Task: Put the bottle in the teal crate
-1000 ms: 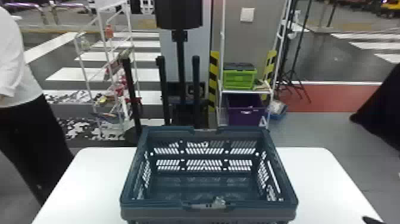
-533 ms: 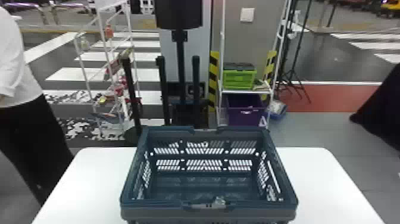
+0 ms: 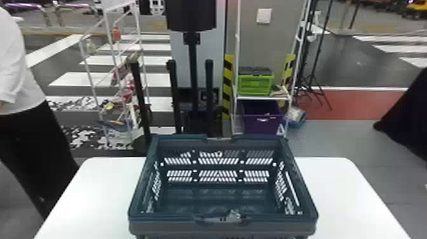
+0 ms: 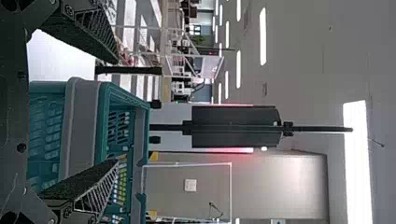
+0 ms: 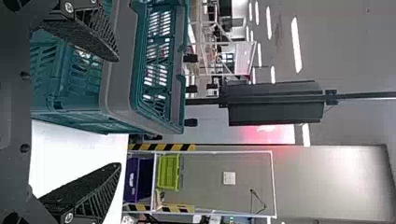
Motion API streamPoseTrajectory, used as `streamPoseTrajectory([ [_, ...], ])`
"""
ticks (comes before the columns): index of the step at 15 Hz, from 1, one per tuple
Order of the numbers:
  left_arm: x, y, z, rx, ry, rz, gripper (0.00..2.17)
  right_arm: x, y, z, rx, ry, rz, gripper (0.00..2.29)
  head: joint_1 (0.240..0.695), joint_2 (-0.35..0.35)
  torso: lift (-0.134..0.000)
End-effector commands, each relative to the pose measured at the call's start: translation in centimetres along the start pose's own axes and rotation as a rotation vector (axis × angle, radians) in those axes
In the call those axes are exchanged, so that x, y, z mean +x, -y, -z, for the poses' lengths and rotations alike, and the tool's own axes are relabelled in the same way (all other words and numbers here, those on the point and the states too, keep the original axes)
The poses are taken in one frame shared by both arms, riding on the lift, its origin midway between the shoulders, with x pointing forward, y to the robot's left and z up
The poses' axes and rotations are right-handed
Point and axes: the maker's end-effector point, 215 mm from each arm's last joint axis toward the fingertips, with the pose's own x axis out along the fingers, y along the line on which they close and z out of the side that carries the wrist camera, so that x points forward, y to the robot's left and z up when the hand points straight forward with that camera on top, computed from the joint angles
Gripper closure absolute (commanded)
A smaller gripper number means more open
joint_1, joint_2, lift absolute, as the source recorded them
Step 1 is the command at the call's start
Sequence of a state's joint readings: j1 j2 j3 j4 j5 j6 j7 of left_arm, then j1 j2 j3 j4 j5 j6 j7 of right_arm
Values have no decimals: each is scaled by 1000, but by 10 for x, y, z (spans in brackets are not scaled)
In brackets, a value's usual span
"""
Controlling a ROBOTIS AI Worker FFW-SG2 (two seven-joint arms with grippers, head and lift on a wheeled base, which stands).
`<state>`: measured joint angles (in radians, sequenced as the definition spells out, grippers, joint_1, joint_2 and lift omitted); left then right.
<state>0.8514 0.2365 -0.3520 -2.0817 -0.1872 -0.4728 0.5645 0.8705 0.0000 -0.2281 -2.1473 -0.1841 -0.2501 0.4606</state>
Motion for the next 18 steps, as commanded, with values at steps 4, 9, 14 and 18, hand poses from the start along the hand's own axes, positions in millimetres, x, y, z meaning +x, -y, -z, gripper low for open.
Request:
streamPoseTrajectory([
  [4,0,0,4,-2,0,13,134,-2,-9,-10,-4,27,-4,90,499,0,0],
  [9,7,3,11,14,-19,19,134,-2,-12,-7,-10,20,-9,90,499,0,0],
  [14,11,3,17,30,-43,15,134,4,-10,-6,-13,22,-8,90,499,0,0],
  [18,13,3,21,38,-55,14,134,6,-12,-5,-12,20,-12,90,499,0,0],
])
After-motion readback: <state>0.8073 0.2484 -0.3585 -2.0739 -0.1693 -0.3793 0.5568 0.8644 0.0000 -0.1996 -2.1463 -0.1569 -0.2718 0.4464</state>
